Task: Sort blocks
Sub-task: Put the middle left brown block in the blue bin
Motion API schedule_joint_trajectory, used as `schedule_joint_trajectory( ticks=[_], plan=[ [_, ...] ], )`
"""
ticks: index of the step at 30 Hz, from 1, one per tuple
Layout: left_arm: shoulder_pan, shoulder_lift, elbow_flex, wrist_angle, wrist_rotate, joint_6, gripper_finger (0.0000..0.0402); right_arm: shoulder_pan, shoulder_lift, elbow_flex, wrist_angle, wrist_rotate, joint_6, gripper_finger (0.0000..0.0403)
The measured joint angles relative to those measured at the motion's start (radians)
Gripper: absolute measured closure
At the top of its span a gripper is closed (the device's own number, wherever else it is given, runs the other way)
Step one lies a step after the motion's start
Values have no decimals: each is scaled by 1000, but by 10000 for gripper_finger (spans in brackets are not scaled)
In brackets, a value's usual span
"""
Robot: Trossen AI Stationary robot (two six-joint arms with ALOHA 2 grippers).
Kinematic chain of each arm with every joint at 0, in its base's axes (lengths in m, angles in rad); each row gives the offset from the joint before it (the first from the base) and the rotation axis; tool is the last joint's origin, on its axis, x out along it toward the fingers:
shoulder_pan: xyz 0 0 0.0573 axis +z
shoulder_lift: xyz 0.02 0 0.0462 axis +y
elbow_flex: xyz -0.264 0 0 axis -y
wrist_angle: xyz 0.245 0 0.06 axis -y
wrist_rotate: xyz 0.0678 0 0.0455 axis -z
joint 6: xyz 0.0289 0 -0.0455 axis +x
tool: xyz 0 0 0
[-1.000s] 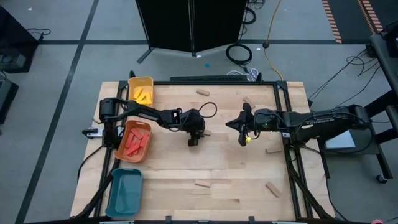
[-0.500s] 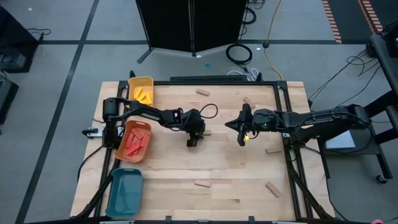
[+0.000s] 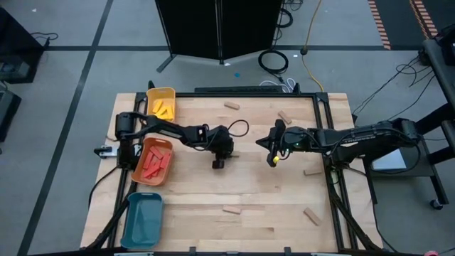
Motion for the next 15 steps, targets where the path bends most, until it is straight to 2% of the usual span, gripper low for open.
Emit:
schedule_joint_trajectory(
  ticks=[8,15],
  plan=[
    [-78,-138,34,-203,0,-56,300,0,0,0,1,-1,-39,403],
    [-218,-346,34,-484,5,-249,301,-2,0,0,33,-3,-101,403]
  ],
)
